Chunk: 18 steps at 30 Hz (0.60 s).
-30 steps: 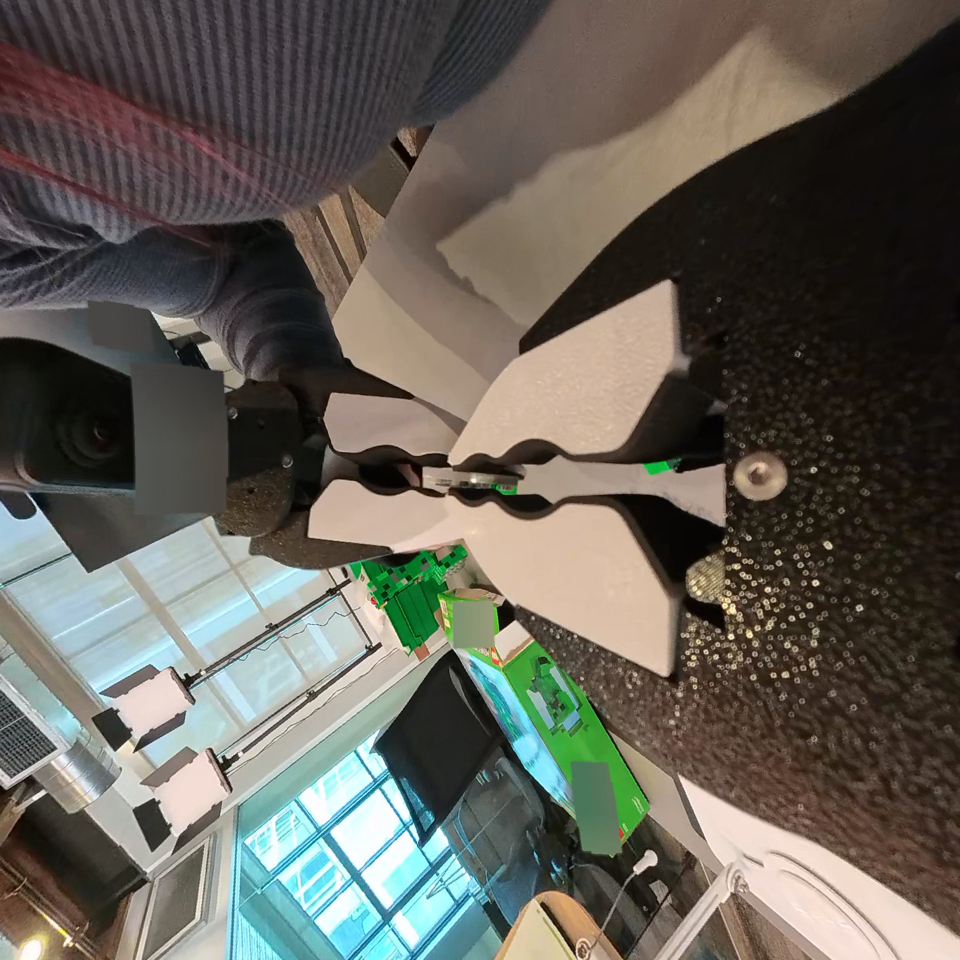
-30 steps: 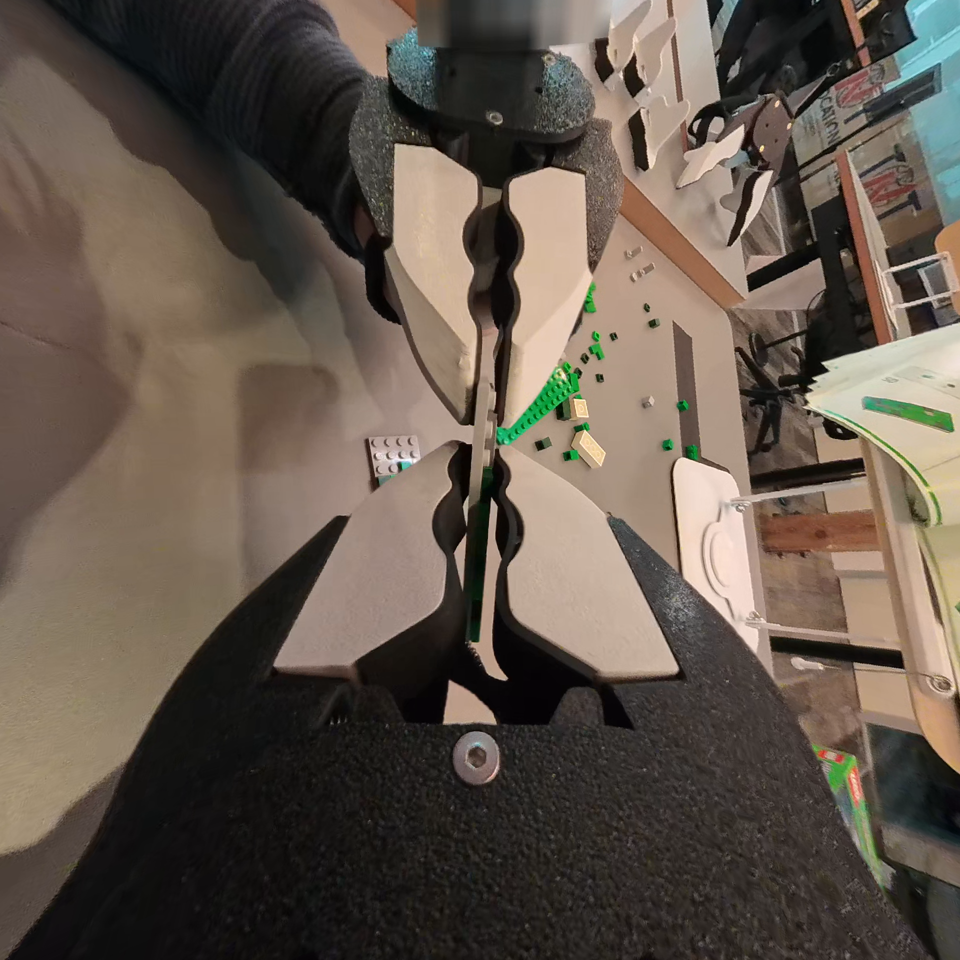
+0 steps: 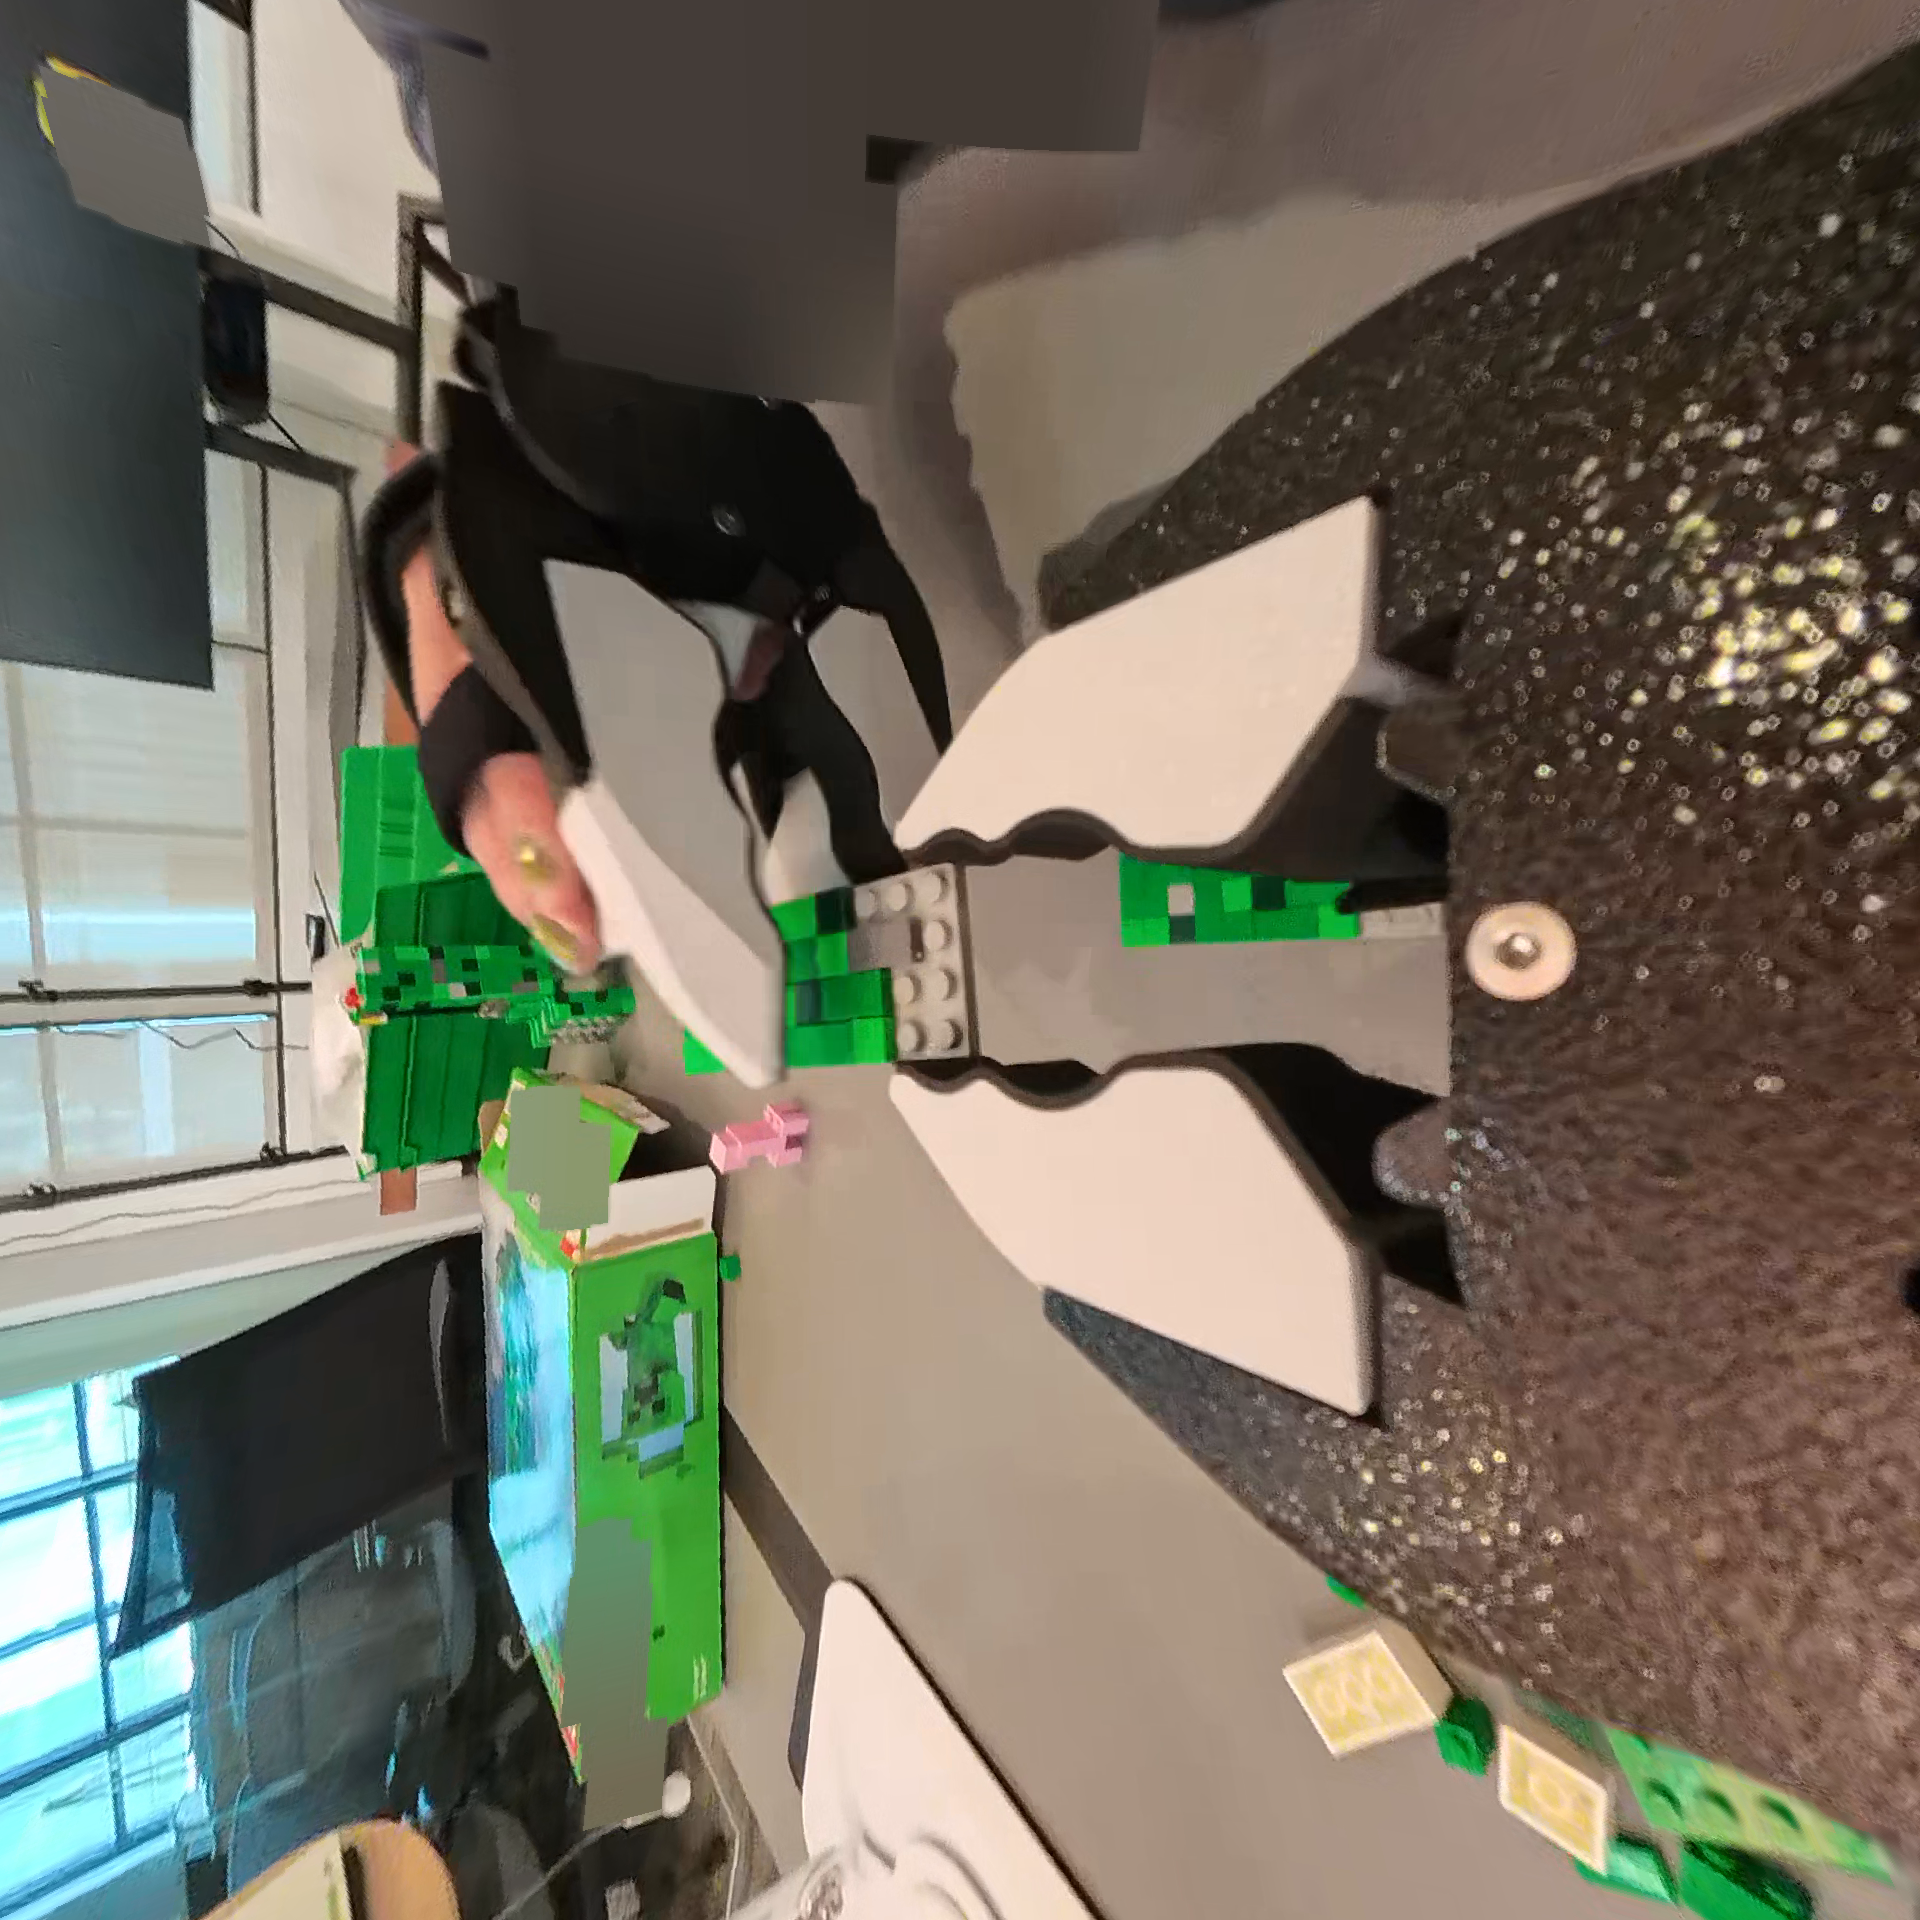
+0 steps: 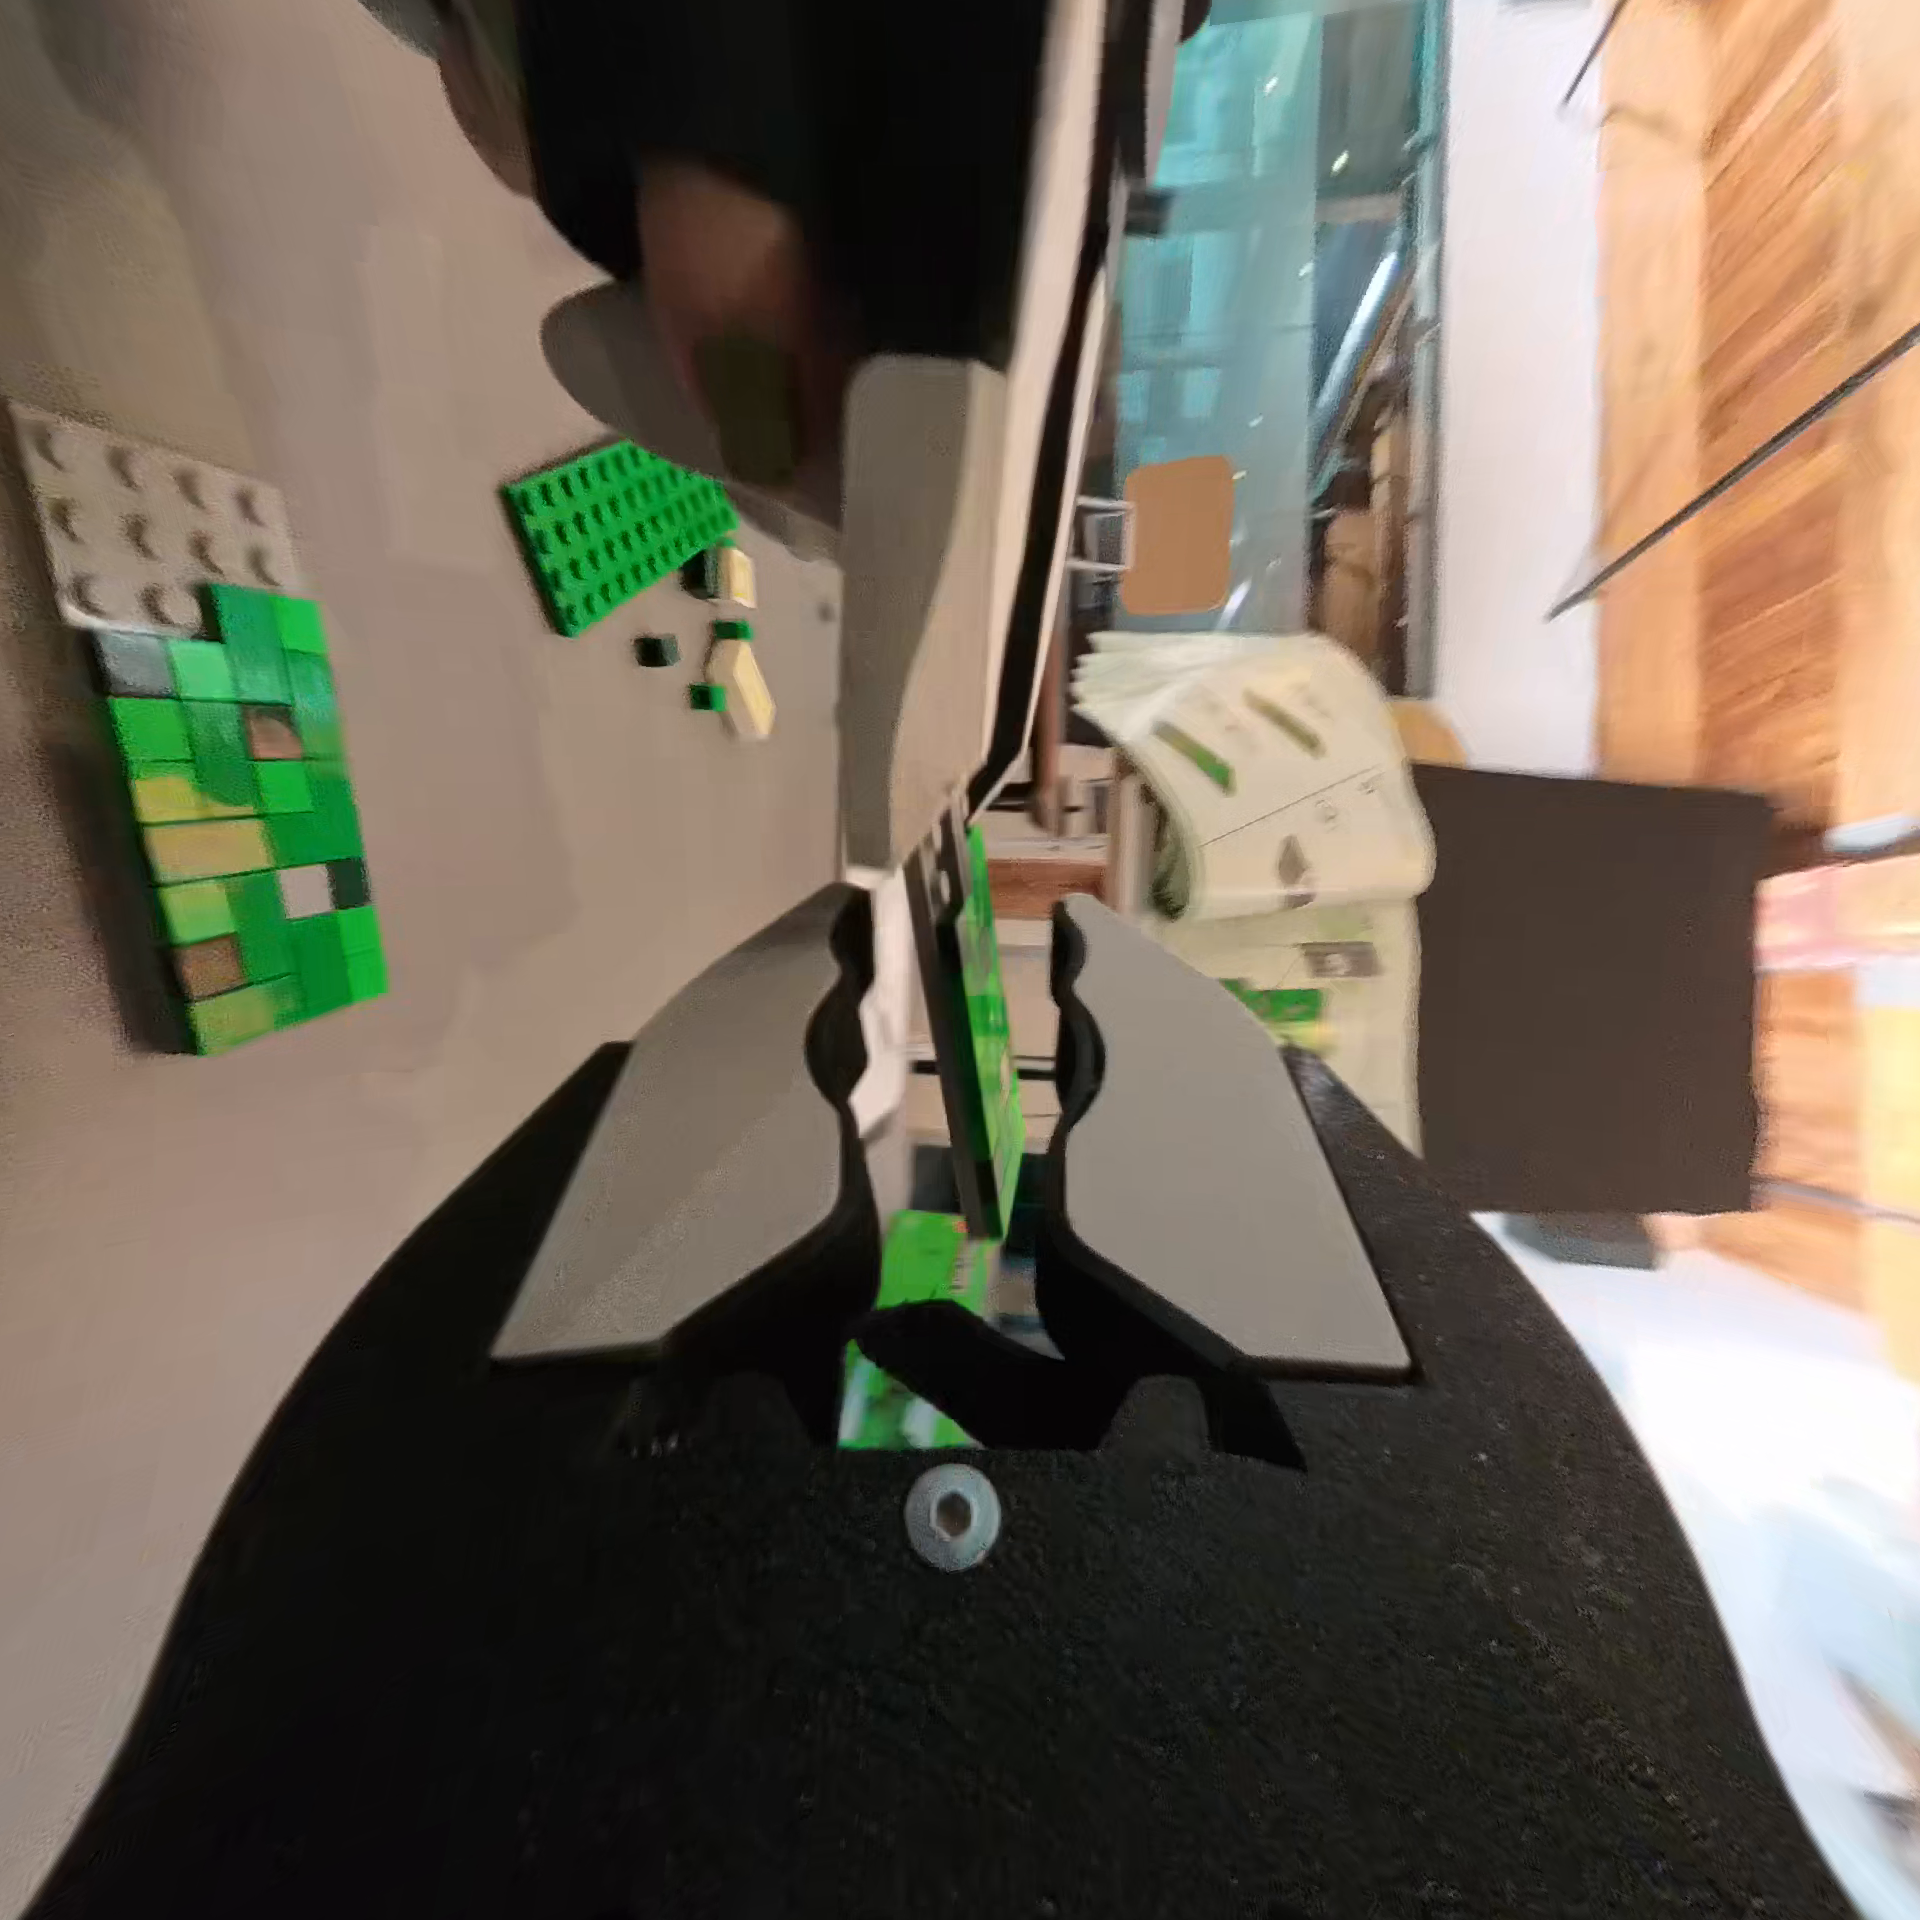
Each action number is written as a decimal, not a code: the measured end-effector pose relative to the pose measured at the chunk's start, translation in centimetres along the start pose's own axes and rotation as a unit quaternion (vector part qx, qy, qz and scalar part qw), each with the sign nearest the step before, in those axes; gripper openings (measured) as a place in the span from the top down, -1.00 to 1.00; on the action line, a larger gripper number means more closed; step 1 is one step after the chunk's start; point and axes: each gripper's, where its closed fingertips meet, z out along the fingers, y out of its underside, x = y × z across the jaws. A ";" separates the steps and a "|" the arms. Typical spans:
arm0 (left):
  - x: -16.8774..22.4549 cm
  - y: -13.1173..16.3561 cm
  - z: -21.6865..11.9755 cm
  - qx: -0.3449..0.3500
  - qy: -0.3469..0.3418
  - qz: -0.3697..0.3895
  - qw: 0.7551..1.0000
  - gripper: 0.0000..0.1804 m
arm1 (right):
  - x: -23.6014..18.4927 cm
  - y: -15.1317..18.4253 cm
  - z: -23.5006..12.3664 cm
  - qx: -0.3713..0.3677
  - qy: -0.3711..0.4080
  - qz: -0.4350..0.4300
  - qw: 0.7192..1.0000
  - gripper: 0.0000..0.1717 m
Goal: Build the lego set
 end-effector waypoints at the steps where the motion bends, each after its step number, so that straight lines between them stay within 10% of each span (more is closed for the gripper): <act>1: -0.3 0.3 -0.1 -0.009 -0.006 0.004 1.000 0.61 | -0.3 0.5 -0.1 -0.005 -0.015 0.032 0.999 0.56; 18: -2.6 9.7 4.0 -0.309 0.034 -0.035 0.950 0.60 | -2.8 6.0 -3.7 -0.069 -0.121 0.340 0.930 0.60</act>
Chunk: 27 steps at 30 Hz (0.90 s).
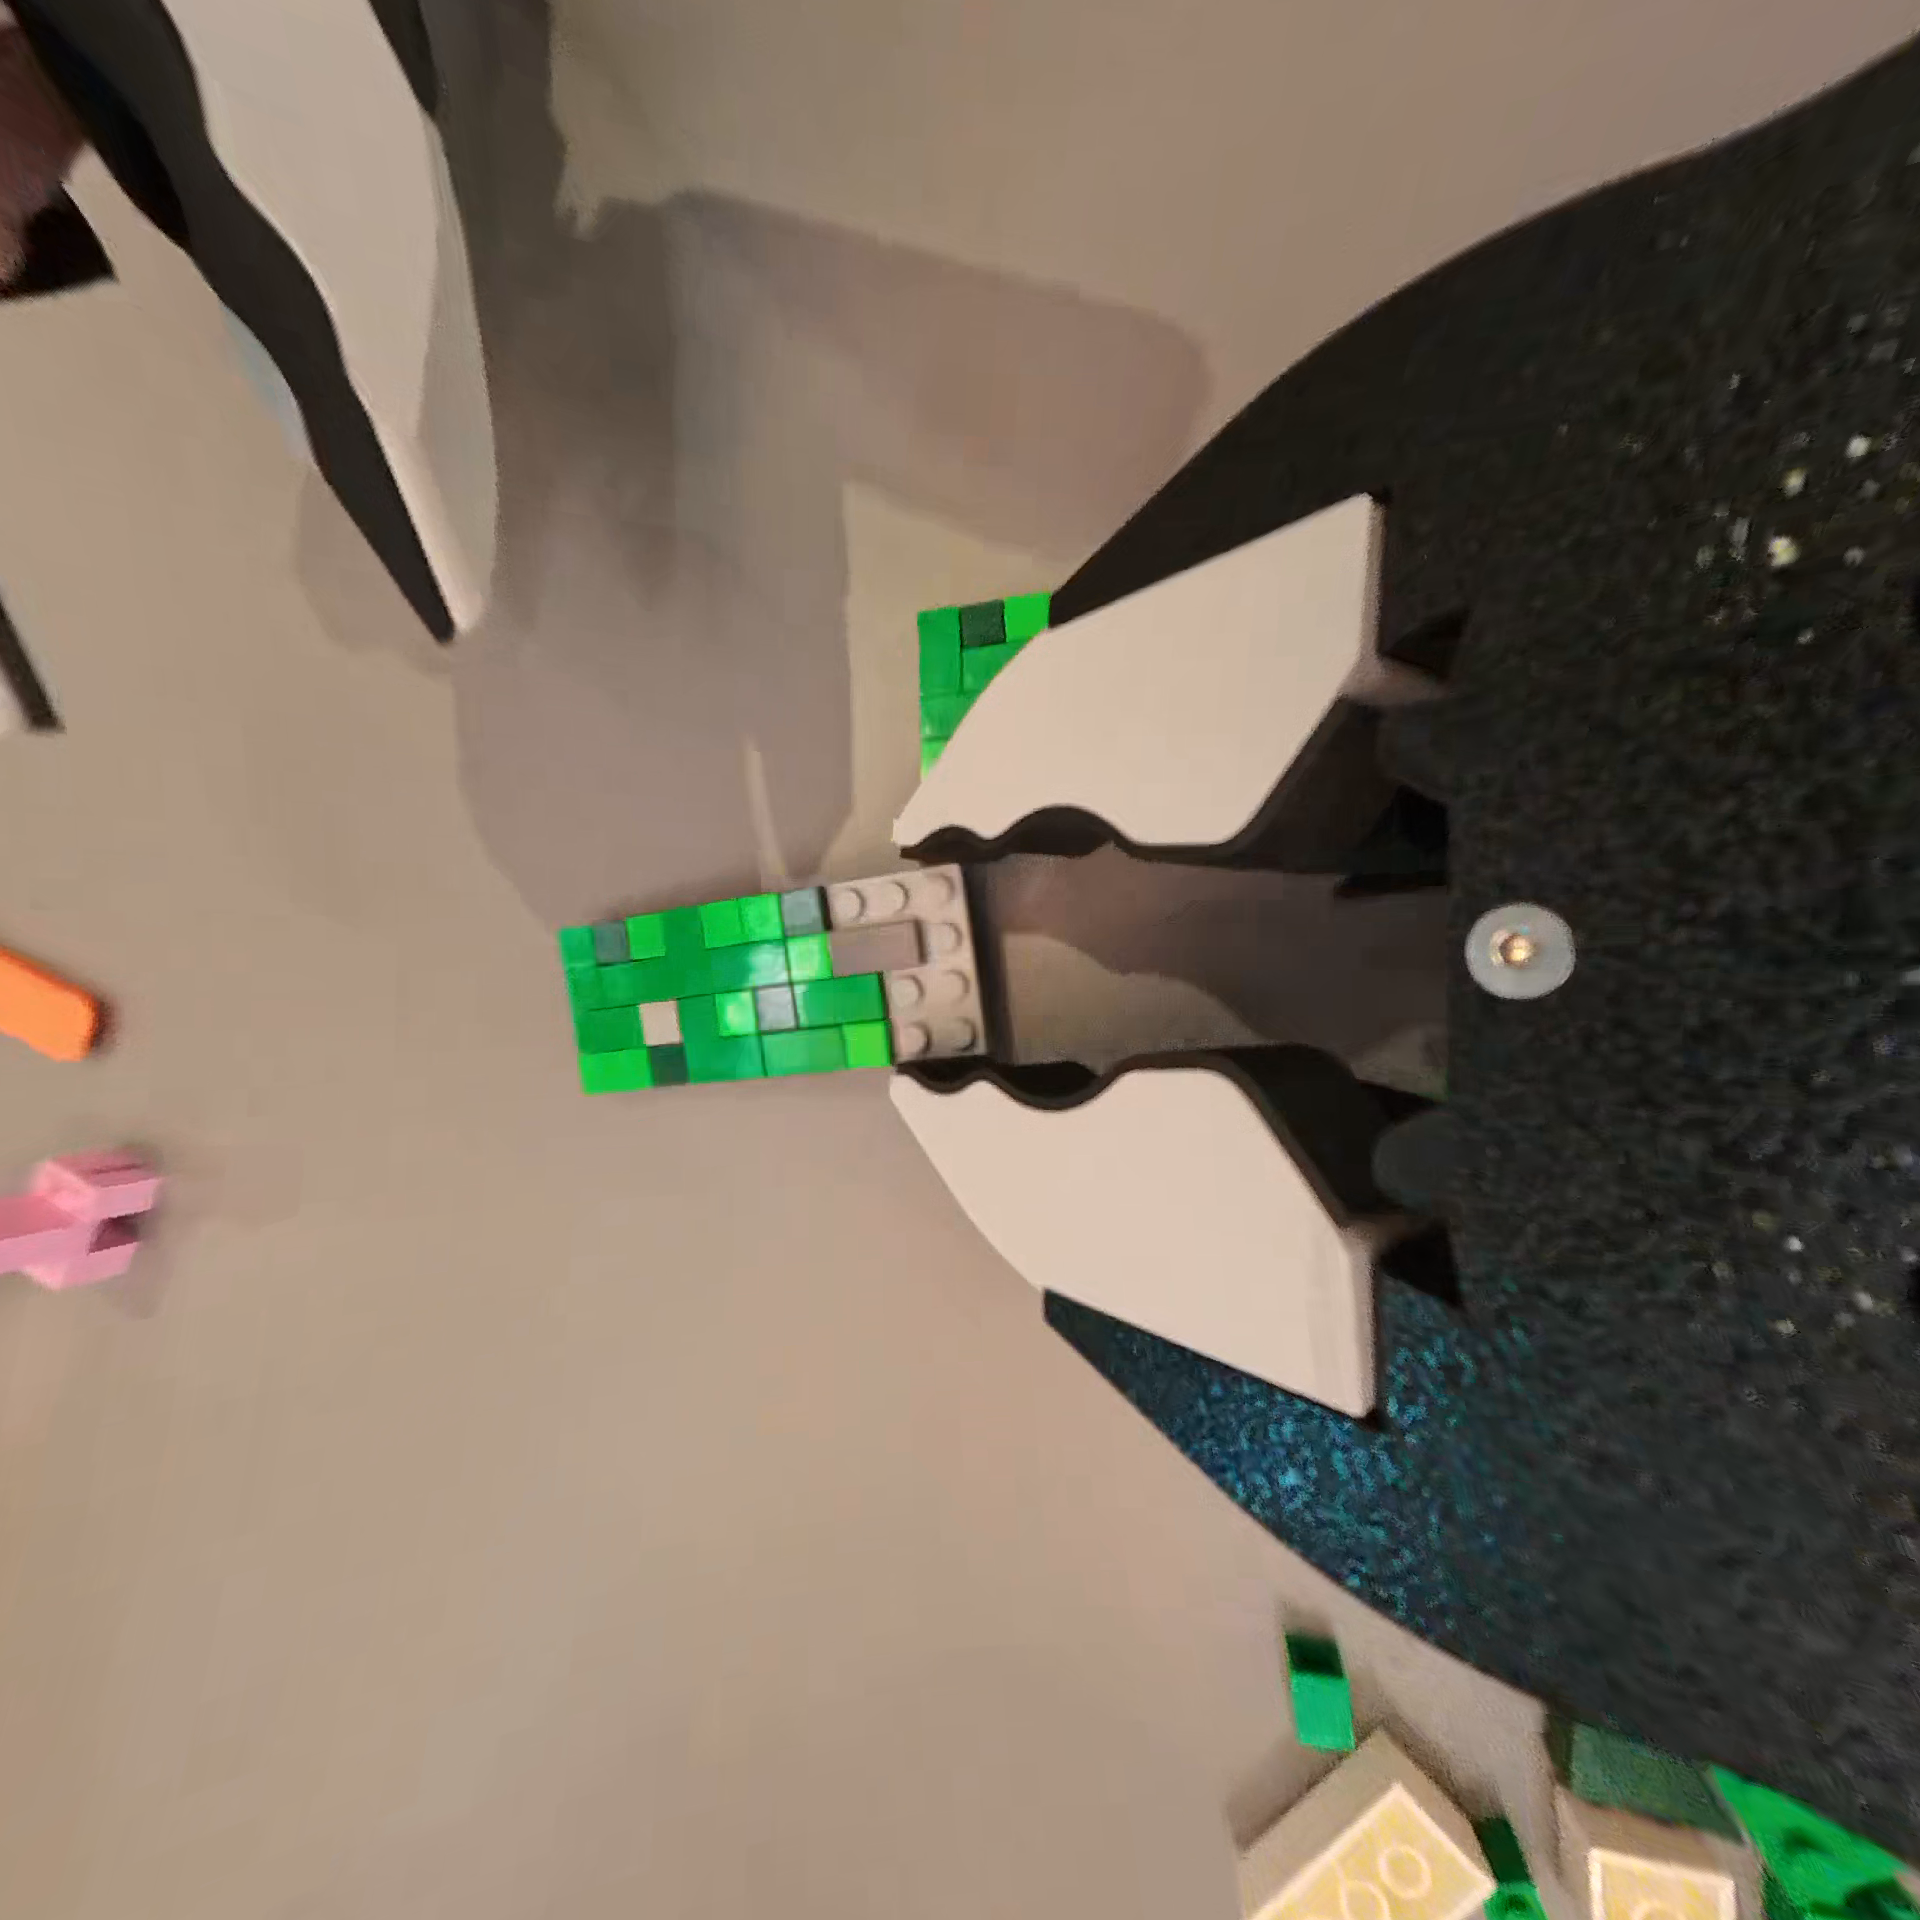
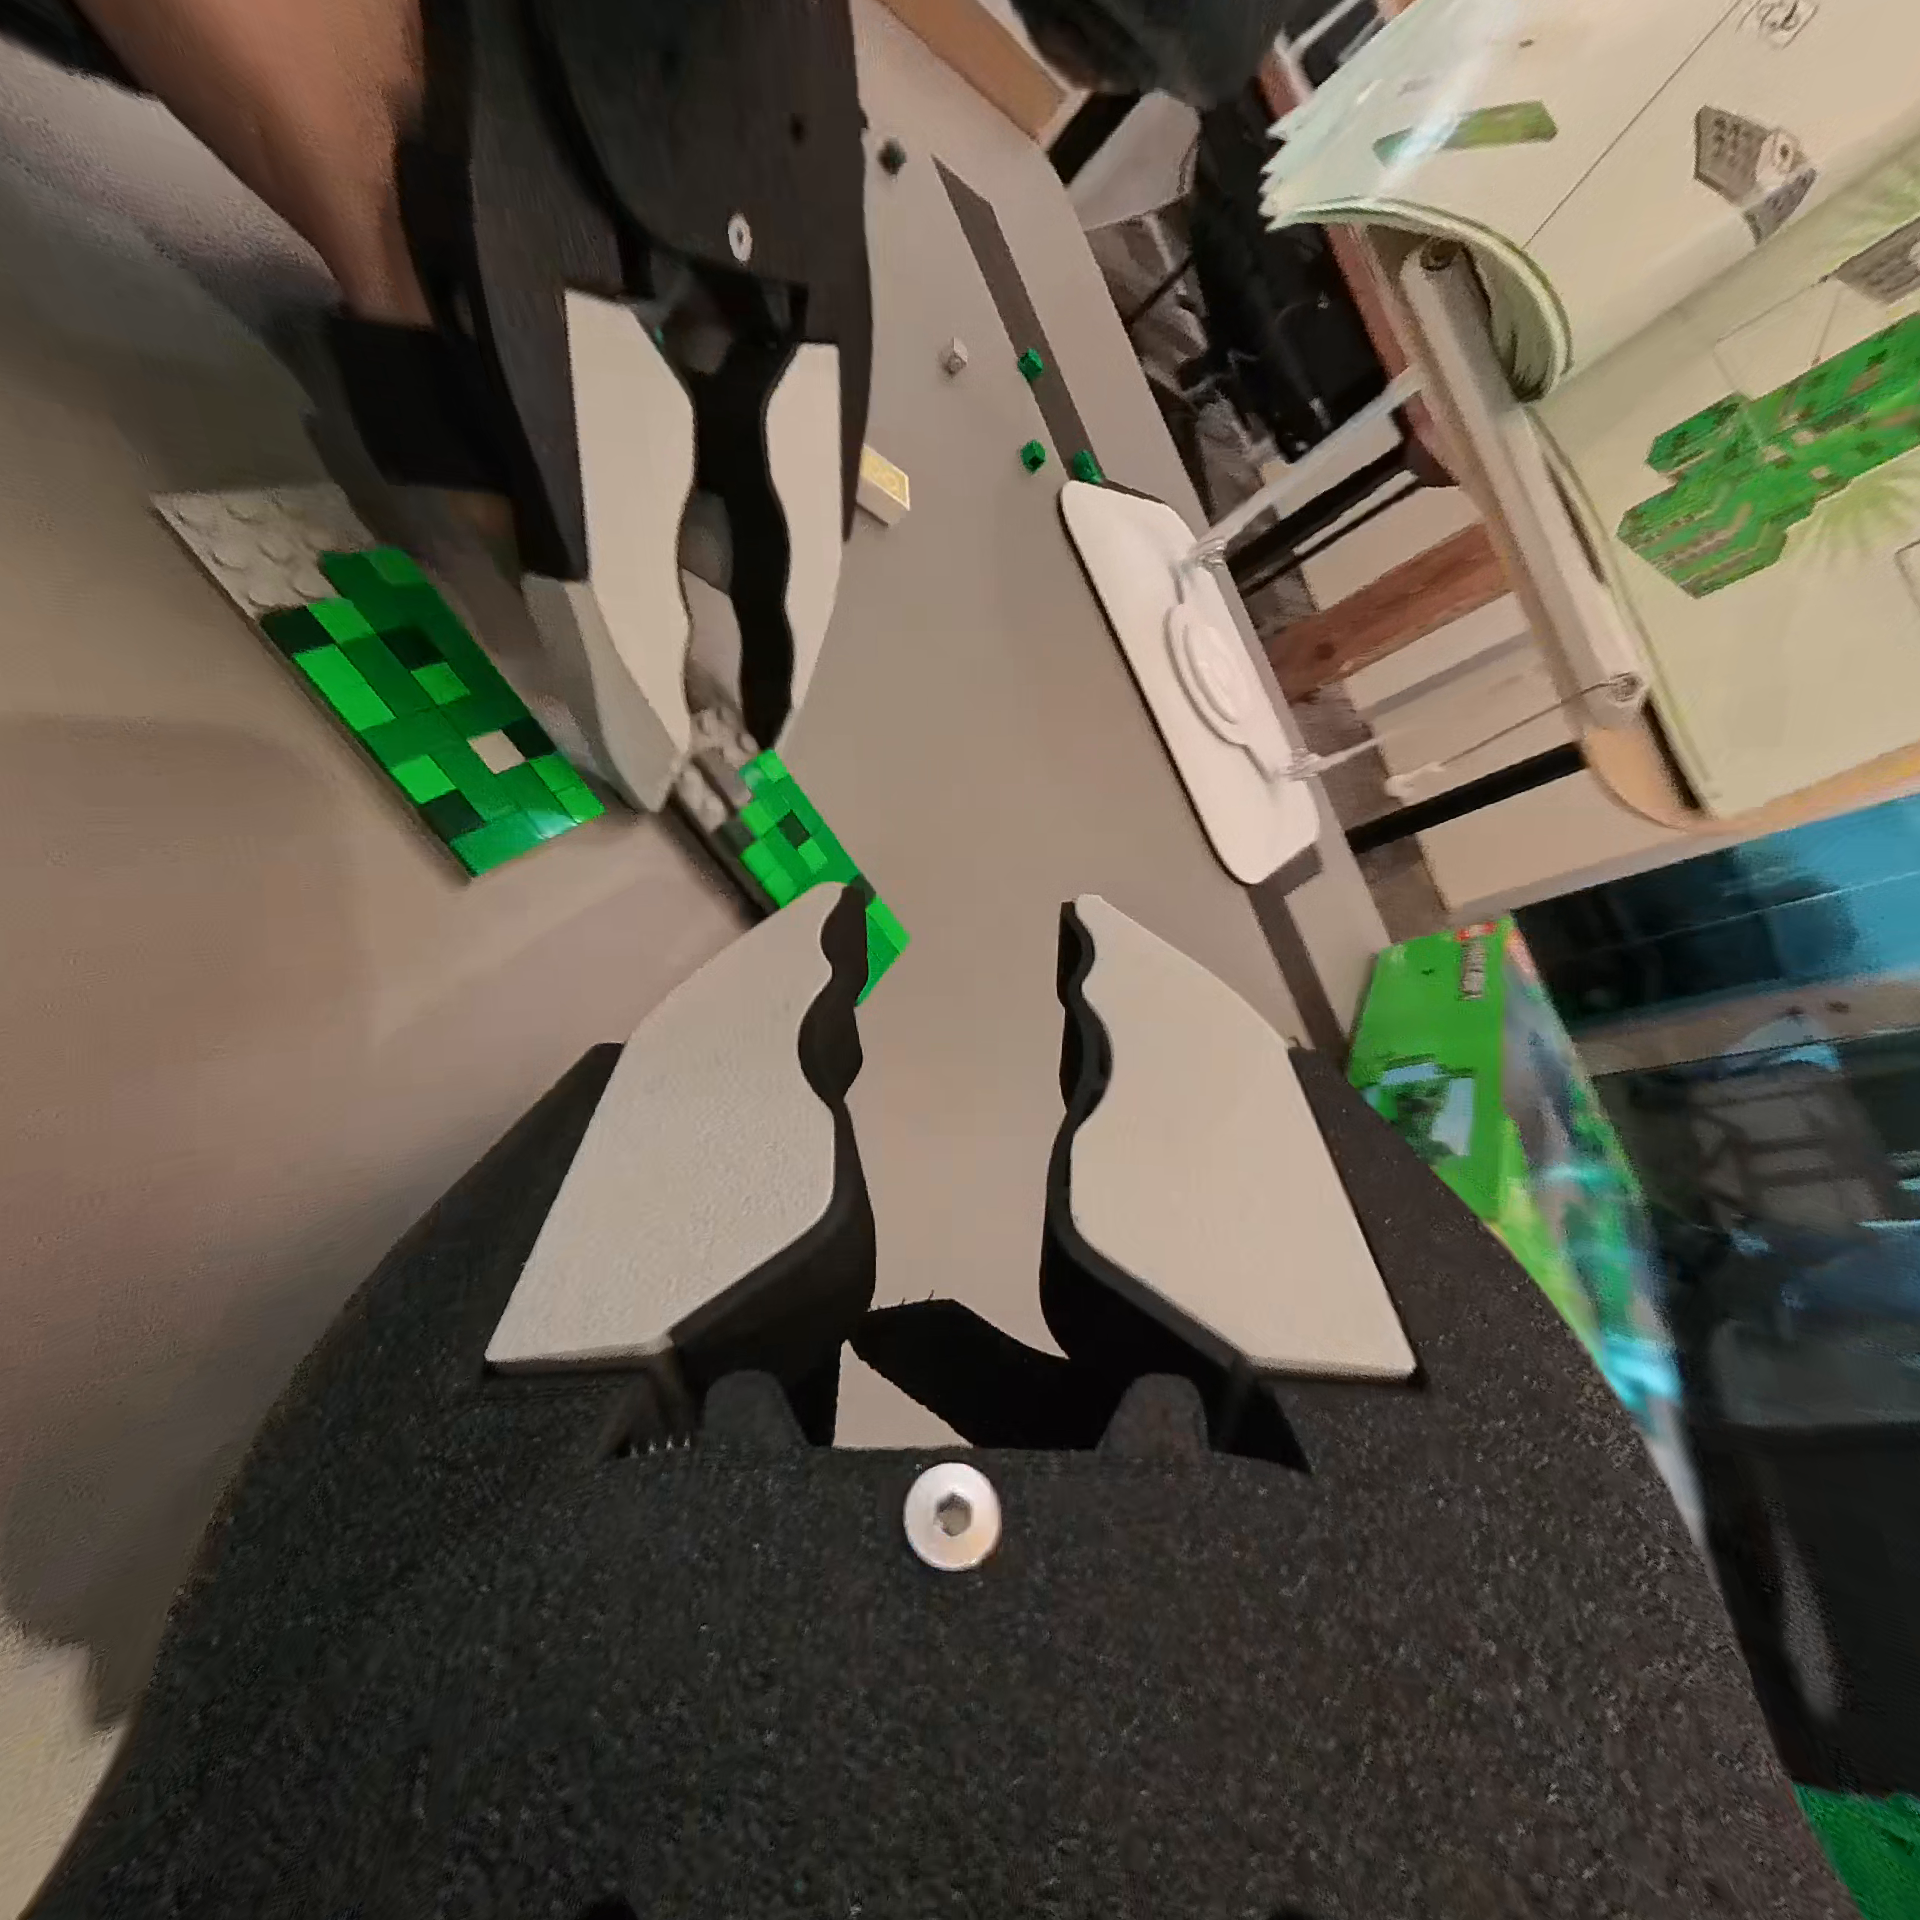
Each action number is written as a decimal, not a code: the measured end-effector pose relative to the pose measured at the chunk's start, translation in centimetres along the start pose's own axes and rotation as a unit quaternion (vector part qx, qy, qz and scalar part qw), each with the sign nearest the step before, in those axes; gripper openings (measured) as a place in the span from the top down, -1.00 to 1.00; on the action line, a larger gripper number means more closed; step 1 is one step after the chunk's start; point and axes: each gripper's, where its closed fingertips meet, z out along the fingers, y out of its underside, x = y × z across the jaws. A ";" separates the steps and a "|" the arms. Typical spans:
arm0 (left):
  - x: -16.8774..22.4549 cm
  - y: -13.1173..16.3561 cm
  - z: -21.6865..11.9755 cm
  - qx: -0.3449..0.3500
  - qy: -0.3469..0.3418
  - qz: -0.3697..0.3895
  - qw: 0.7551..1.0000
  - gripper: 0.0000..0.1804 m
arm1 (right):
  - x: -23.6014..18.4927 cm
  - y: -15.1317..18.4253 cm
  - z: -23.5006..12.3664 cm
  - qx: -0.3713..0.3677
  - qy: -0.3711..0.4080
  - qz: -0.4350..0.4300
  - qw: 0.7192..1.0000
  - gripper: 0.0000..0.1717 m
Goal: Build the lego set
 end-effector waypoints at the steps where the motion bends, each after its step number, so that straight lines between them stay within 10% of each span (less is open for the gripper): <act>1: -0.2 -0.2 0.0 0.008 -0.011 -0.011 1.000 0.54 | -0.3 -0.1 -0.1 0.007 -0.019 0.017 1.000 0.62; 5: -0.2 -0.7 -1.0 0.035 -0.032 -0.039 0.998 0.05 | -0.1 -1.0 -0.8 0.049 -0.060 0.098 0.992 0.68; 9: -2.2 -2.0 -7.5 0.155 -0.162 -0.006 0.975 0.15 | 0.4 -1.0 -1.1 0.053 -0.078 0.142 0.985 0.70; 13: -8.2 1.5 -18.8 0.277 -0.357 -0.044 0.891 0.35 | 1.4 -1.8 -0.4 0.054 -0.084 0.160 0.982 0.72; 15: -9.9 4.3 -22.9 0.340 -0.391 -0.049 0.854 0.65 | 1.4 -2.6 0.6 0.054 -0.095 0.174 0.979 0.73; 18: -12.2 8.2 -27.6 0.404 -0.439 -0.101 0.796 0.61 | 0.8 -4.3 2.6 0.053 -0.120 0.180 0.975 0.74; 27: -14.3 10.4 -26.6 0.316 -0.473 -0.110 0.815 0.76 | -2.9 -11.6 10.5 0.072 -0.239 0.116 0.961 0.85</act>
